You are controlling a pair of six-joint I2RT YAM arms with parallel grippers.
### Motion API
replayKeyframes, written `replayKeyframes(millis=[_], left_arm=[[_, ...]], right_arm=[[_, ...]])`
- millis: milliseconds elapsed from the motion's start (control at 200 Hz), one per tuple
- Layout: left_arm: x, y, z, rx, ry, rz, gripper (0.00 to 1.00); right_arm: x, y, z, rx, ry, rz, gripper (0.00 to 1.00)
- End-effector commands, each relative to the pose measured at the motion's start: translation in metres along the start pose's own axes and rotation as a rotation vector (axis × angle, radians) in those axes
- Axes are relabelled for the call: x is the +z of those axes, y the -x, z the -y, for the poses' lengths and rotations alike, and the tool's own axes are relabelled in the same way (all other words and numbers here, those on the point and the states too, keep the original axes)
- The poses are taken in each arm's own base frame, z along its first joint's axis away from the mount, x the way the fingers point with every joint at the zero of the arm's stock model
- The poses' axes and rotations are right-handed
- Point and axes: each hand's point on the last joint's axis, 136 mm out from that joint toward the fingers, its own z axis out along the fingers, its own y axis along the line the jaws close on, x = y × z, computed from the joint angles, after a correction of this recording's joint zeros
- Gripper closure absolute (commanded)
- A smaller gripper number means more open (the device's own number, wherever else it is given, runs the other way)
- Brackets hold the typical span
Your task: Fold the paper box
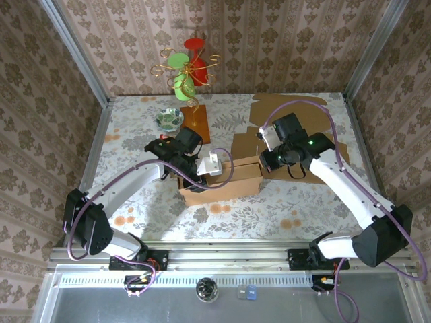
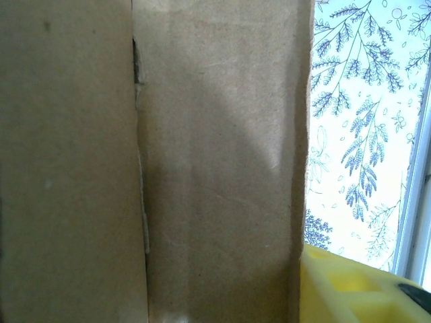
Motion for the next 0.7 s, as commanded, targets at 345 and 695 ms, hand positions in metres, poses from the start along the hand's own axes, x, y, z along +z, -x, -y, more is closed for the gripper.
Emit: replayKeyframes(millis=[345, 695], left_arm=[[-0.0016, 0.0052, -0.0105, -0.046, 0.023, 0.012, 0.57], [-0.002, 0.0079, -0.0137, -0.07, 0.034, 0.022, 0.57]], right_arm=[[-0.0042, -0.0052, -0.0046, 0.349, -0.018, 0.043, 1.0], [0.0024, -0.009, -0.0061, 0.413, -0.027, 0.079, 1.0]])
